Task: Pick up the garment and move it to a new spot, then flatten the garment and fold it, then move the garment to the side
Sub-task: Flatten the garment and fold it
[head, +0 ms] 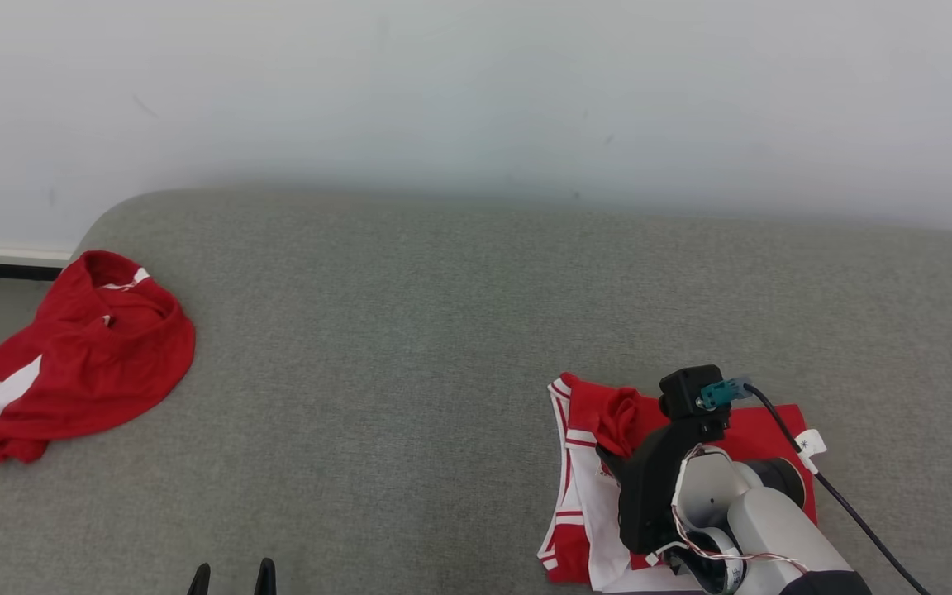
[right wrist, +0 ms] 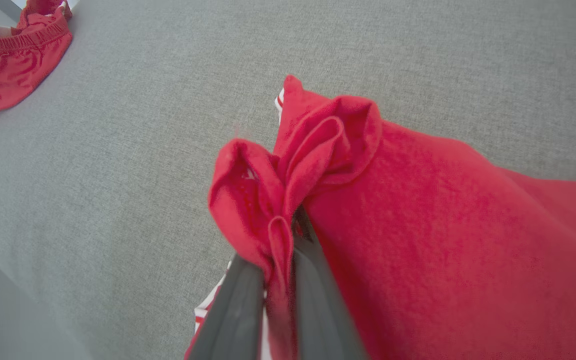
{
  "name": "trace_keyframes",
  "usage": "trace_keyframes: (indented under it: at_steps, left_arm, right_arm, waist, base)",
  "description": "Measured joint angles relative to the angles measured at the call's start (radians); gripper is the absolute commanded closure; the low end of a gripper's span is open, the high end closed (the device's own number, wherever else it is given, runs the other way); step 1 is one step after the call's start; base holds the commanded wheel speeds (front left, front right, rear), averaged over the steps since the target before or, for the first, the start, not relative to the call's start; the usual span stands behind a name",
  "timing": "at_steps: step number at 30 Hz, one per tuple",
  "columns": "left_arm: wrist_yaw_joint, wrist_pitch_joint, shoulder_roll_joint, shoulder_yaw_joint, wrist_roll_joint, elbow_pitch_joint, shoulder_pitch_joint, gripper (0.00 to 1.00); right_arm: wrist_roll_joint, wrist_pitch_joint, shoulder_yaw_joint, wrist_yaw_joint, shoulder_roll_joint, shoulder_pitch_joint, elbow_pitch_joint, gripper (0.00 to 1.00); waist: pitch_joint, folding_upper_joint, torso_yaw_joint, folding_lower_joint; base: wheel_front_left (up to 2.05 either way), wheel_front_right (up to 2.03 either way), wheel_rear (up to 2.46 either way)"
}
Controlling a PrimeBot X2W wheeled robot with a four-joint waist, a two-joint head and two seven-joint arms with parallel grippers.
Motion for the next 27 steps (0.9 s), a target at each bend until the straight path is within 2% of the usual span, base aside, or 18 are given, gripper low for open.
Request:
trace_keyframes:
  at_steps: [5, 11, 12, 13, 14, 21, 23, 27]
  left_arm:
    - [0.0, 0.0, -0.002, 0.0, -0.001, 0.004, 0.0, 0.0]
    - [0.0, 0.0, -0.003, 0.007, -0.002, 0.006, 0.0, 0.0]
    - [0.0, 0.0, -0.004, 0.008, -0.002, 0.006, 0.0, 0.0]
    - [0.0, 0.0, -0.006, 0.008, -0.002, 0.006, 0.0, 0.0]
    - [0.0, 0.0, -0.007, 0.009, -0.001, 0.006, 0.0, 0.0]
    - [0.0, 0.0, -0.011, 0.015, -0.001, 0.008, 0.001, 0.0]
    - [0.0, 0.0, -0.012, 0.018, 0.0, 0.007, 0.002, 0.0]
    - [0.0, 0.0, -0.013, 0.02, 0.0, 0.004, 0.002, 0.0]
  right_arm:
    - [0.036, -0.026, 0.052, 0.0, 0.0, -0.026, 0.073, 1.0]
    - [0.071, -0.038, 0.103, 0.0, 0.0, -0.045, 0.107, 1.0]
    - [0.074, -0.044, 0.108, 0.0, 0.0, -0.049, 0.109, 0.97]
    - [0.079, -0.052, 0.114, 0.0, 0.0, -0.051, 0.107, 0.35]
    - [0.093, -0.056, 0.12, 0.0, 0.0, -0.052, 0.103, 0.0]
    - [0.193, -0.073, 0.166, 0.0, -0.007, -0.06, -0.043, 0.0]
    - [0.191, -0.107, 0.128, 0.0, -0.034, -0.059, -0.085, 0.0]
    - [0.115, -0.204, -0.022, 0.0, -0.076, -0.043, -0.106, 0.0]
  waist:
    - [0.006, 0.0, 0.028, 0.0001]
    - [0.006, 0.0, 0.025, 0.0001]
    - [0.006, 0.0, 0.023, 0.0001]
    - [0.005, 0.0001, 0.02, 0.0002]
    - [0.005, 0.0, 0.017, 0.0001]
    - [-0.006, 0.0, -0.004, 0.0001]
    - [-0.01, 0.0, -0.01, 0.0001]
    - [-0.016, 0.0, -0.019, 0.0001]
  base:
    - [0.0, 0.0, 0.0]
    - [0.0, 0.0, 0.0]
    - [0.0, 0.0, 0.0]
    - [0.0, 0.0, 0.0]
    - [0.0, 0.0, 0.0]
    - [0.0, 0.0, 0.0]
    - [0.0, 0.0, 0.0]
    - [0.0, 0.0, 0.0]
